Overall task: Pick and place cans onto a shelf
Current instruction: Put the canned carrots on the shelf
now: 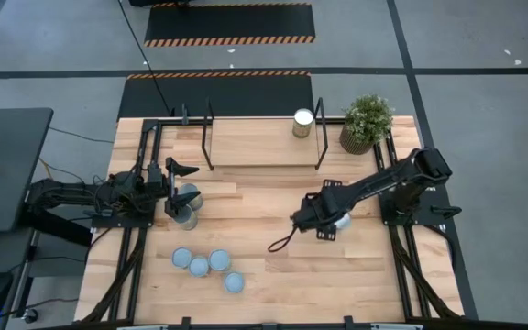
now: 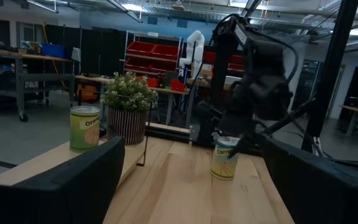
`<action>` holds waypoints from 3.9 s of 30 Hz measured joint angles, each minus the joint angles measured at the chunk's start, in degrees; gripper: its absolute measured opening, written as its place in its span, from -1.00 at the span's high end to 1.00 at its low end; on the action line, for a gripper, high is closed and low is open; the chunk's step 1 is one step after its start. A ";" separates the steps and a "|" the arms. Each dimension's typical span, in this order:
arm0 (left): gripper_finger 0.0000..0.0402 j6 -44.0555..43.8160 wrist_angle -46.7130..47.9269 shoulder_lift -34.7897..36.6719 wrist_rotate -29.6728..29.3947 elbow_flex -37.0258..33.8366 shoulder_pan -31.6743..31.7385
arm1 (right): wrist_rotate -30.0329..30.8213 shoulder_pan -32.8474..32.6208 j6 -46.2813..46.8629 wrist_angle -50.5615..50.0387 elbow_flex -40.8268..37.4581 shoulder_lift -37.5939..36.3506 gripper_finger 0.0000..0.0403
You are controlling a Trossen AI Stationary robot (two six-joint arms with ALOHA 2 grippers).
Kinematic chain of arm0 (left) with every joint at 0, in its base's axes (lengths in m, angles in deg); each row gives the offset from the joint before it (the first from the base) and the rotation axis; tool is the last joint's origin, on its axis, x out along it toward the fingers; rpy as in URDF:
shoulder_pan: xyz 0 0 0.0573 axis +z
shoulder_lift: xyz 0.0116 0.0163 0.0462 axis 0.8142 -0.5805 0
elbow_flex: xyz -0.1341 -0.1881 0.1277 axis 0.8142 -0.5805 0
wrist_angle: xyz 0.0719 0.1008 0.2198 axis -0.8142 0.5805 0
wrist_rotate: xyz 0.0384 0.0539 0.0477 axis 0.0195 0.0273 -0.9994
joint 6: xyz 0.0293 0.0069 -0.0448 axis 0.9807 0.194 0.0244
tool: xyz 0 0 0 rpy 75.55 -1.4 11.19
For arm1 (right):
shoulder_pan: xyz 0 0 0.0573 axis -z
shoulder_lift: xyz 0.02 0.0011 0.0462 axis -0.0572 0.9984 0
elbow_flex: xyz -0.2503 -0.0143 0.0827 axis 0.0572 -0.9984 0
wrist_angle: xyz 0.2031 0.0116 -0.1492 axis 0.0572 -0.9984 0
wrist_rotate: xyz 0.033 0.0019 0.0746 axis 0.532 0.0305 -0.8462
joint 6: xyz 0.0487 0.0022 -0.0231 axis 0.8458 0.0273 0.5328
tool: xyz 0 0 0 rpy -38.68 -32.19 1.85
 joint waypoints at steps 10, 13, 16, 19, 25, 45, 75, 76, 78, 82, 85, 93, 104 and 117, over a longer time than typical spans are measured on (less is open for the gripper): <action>-0.93 0.00 0.00 0.02 0.00 0.00 0.00 | 6.72 9.30 1.18 -4.30 -3.04 -0.04 -0.85; -0.93 0.00 0.00 0.02 0.00 0.00 0.00 | 7.31 11.69 -0.27 -5.90 -2.63 -0.09 -0.85; -0.93 0.00 0.00 0.02 0.00 0.00 0.00 | 7.23 11.91 -2.92 -4.62 -1.35 -1.21 -0.85; -0.93 -0.08 0.00 -0.01 -0.01 0.00 0.00 | 4.45 10.97 -5.52 -1.50 -0.11 -2.92 -0.85; -0.93 -0.41 0.63 0.01 0.00 0.00 -0.01 | -3.41 8.40 -7.16 2.23 -1.35 -5.43 -0.86; -0.93 -0.28 0.90 -0.01 0.00 0.00 0.00 | -8.99 6.97 -6.78 4.12 -7.76 -5.46 -0.98; -0.93 -0.20 0.90 -0.01 0.00 0.00 -0.01 | -16.79 6.43 -9.31 -0.89 -12.97 -5.44 -0.93; -0.93 -0.20 0.90 -0.01 0.00 0.00 -0.01 | -16.81 6.43 -9.31 -0.64 -13.76 -5.42 -0.92; -0.93 -0.17 0.87 -0.01 0.00 0.00 -0.01 | -16.81 6.43 -9.20 -0.65 -14.68 -5.42 -0.88; -0.93 -0.17 0.85 0.00 0.00 0.00 -0.01 | -16.81 6.43 -8.98 -0.05 -14.95 -5.42 -0.81; -0.93 -0.17 0.83 -0.01 0.00 0.00 -0.01 | -16.81 6.43 -8.92 0.79 -14.95 -5.42 -0.75; -0.93 -0.17 0.83 -0.01 0.00 0.00 0.00 | -16.83 6.44 -8.81 2.74 -14.91 -5.44 -0.57; -0.93 -0.15 0.09 0.00 0.00 0.02 0.00 | -12.18 11.13 -0.99 3.72 -8.59 -5.38 -0.55; -0.93 0.02 -0.07 0.01 0.00 0.02 -0.01 | -6.17 16.73 -3.35 -6.14 17.92 8.01 -0.55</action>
